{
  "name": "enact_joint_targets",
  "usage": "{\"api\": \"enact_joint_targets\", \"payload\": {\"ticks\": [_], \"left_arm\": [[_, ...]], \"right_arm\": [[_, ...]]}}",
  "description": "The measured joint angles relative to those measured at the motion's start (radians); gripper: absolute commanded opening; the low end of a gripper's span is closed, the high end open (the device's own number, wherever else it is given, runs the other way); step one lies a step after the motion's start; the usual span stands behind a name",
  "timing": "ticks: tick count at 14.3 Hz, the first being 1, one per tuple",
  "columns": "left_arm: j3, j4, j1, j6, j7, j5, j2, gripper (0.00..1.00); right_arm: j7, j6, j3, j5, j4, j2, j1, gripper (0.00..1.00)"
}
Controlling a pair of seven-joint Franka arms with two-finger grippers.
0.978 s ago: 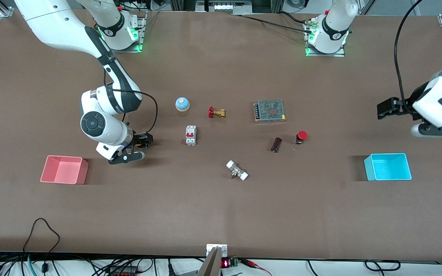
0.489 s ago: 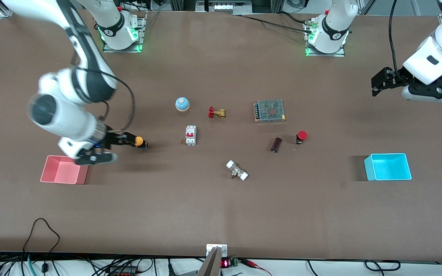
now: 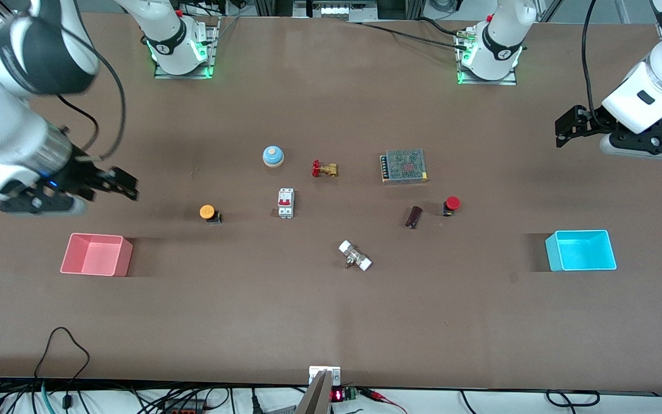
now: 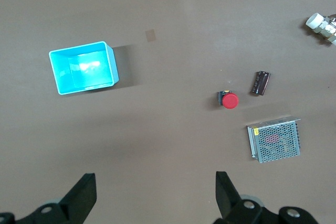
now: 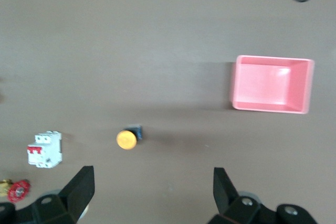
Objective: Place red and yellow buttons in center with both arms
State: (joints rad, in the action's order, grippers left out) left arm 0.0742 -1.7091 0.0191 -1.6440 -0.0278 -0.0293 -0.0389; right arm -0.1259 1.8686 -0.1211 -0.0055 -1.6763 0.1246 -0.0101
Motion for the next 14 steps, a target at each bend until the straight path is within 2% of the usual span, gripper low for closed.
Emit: {"api": "enact_joint_targets", "payload": {"ticks": [4, 14], "left_arm": [[0.001, 0.040, 0.015, 0.022, 0.000, 0.000, 0.025, 1.00], [0.014, 0.049, 0.022, 0.056, 0.000, 0.000, 0.026, 1.00]], "right_arm": [[0.025, -0.083, 0.001, -0.020, -0.001, -0.073, 0.004, 1.00], [0.027, -0.124, -0.001, -0.020, -0.004, -0.084, 0.002, 1.00]]}}
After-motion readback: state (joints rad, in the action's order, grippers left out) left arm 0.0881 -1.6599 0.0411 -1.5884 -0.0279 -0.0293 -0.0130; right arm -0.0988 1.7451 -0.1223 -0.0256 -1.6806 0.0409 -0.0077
